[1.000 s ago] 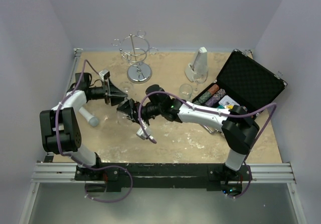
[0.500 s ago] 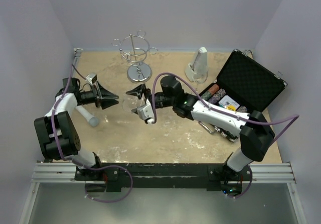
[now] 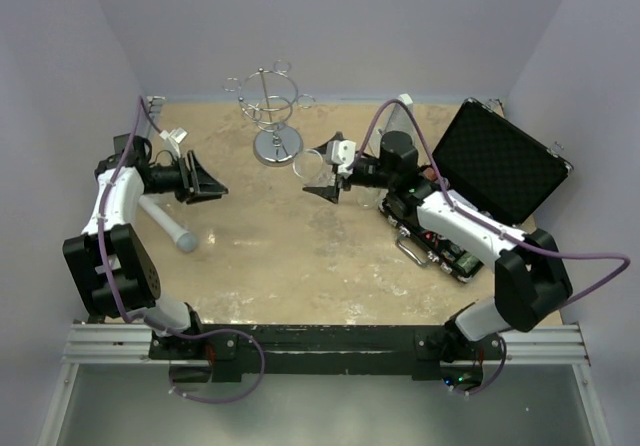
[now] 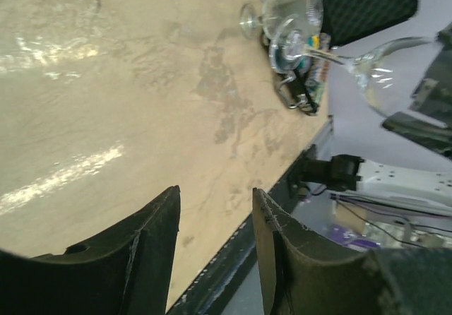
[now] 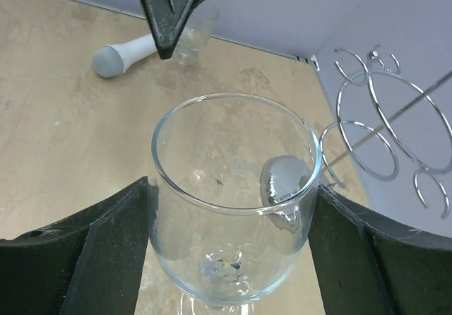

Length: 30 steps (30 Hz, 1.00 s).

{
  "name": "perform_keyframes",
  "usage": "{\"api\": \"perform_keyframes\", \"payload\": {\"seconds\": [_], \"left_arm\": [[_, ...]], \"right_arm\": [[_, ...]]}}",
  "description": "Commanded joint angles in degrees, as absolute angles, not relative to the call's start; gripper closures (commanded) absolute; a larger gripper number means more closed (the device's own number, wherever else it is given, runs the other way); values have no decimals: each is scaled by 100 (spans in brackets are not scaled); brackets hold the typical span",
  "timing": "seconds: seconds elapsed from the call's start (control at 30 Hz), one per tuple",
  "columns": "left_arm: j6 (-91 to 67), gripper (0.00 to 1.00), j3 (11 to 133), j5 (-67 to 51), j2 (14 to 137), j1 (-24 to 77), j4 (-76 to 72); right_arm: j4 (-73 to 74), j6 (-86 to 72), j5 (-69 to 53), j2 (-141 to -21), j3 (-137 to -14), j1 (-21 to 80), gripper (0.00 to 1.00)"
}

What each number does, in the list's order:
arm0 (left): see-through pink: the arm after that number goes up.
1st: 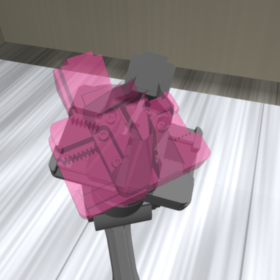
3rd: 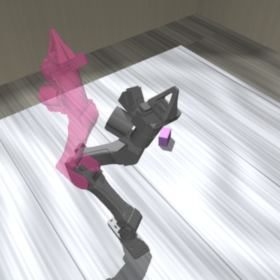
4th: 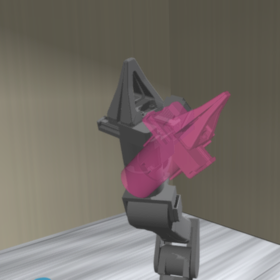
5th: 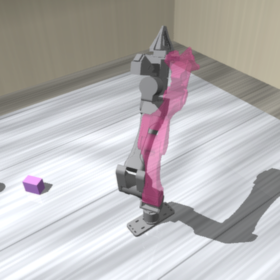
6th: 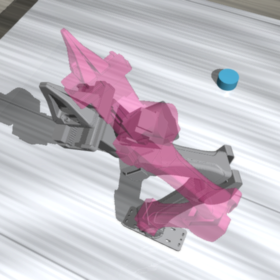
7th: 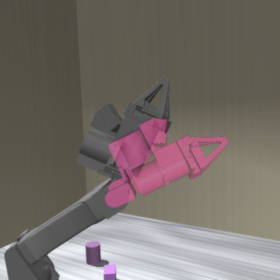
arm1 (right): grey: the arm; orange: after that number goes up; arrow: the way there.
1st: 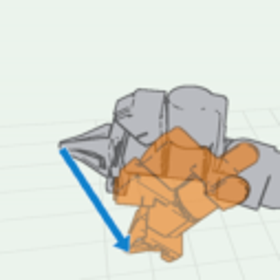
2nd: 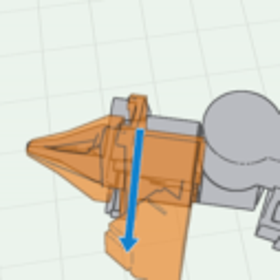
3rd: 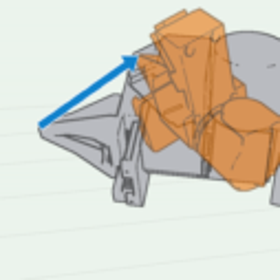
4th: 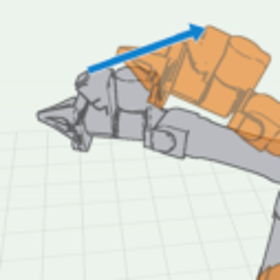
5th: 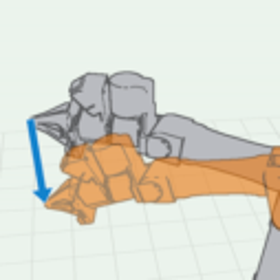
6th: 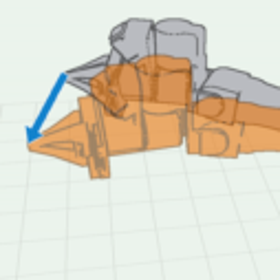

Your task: Take the wine glass off the wine glass rack

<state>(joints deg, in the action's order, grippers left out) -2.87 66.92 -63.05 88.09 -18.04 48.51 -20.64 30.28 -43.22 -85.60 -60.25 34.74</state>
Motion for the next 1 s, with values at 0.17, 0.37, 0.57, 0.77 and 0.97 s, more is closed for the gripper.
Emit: {"api": "perform_keyframes", "payload": {"seconds": [0.17,0.37,0.57,0.77,0.97], "left_arm": [[1204,50,6961,-4949,8596,-1872,5590],[1651,50,7312,-4624,8674,-1863,6063],[2276,50,7839,-4764,8930,-1855,6723],[2408,50,8217,-4043,9105,-1855,6864],[2478,50,8446,-3946,9325,-1863,6899]], "right_arm": [[-3032,2180,-4869,-7718,-5371,2971,52],[-3532,1566,-4887,-7200,-4791,2909,51],[-4261,1038,-4790,-6952,-4097,2909,51],[-4886,765,-4676,-6900,-3578,2900,51],[-5088,678,-4518,-6917,-3323,2892,50]]}}
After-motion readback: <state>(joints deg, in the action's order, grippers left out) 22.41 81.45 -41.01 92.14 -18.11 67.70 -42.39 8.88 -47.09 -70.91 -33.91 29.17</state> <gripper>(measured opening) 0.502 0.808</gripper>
